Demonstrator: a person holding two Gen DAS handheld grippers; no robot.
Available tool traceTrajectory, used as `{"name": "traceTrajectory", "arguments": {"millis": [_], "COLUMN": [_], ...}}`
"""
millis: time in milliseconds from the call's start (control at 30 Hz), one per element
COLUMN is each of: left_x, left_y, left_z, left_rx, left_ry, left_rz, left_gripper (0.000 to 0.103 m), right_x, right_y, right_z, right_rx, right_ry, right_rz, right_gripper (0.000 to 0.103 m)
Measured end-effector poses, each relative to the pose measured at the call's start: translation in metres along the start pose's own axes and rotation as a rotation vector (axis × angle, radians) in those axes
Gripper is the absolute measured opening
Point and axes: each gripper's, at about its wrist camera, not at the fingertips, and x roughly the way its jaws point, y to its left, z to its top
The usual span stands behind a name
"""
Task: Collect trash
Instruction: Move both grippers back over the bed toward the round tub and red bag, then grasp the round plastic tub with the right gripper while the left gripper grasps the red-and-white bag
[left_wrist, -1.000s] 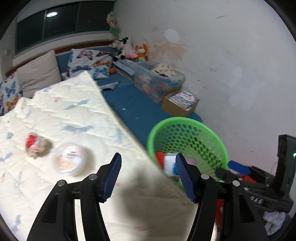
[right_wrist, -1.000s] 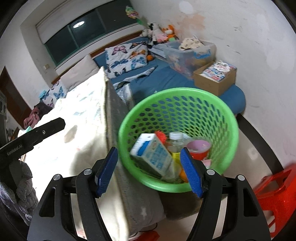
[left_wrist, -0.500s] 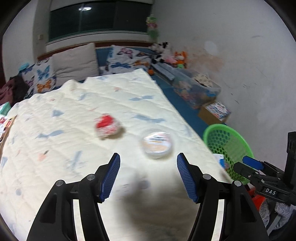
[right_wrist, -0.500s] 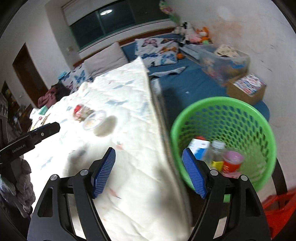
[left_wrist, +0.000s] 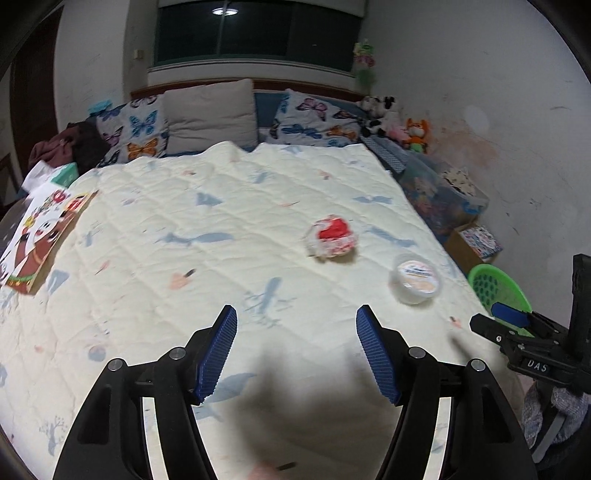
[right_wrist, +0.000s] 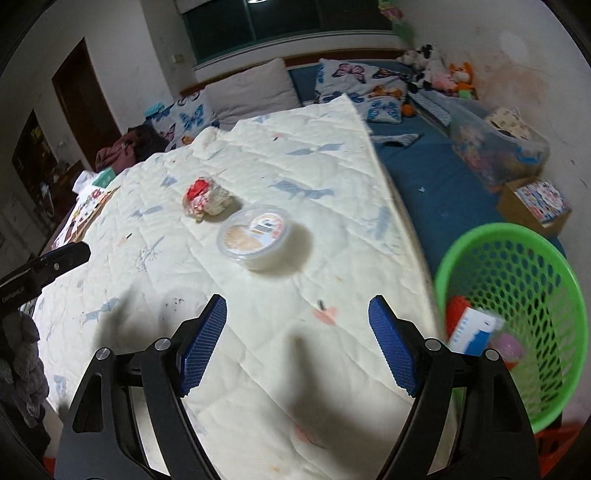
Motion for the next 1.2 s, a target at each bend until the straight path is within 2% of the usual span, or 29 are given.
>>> {"name": "traceTrajectory", "arguments": {"millis": [233,567,1067,1200], "left_x": [0.005,0.009,0.019,0.025], "left_y": [0.018,0.034,0.038,0.032], "left_z": [-0.004,-0.004,0.000,0.004], "left_rx": [-0.031,-0.067,-0.073,-0.065], "left_ry": [0.014,0.026,0.038,0.039], "left_rz": [0.008,0.018,0.020,0.017], "left_gripper": [0.067,0.067,0.067,0.067], "right_x": [0.029,0.060,0.093,0.096], "right_y": [0.022,0.032,0.031,0.031], "right_z": [0.015,0.030,0.042,0.042], "right_rx": [-0.062,-0.101,-0.094,-0.097], "right_ry": [0.025,0.053,0.091,0.093], "right_rz": [0.006,-0.011,-0.038,-0.034], "right_gripper": [0.079,0.079,0.079,0.072]}}
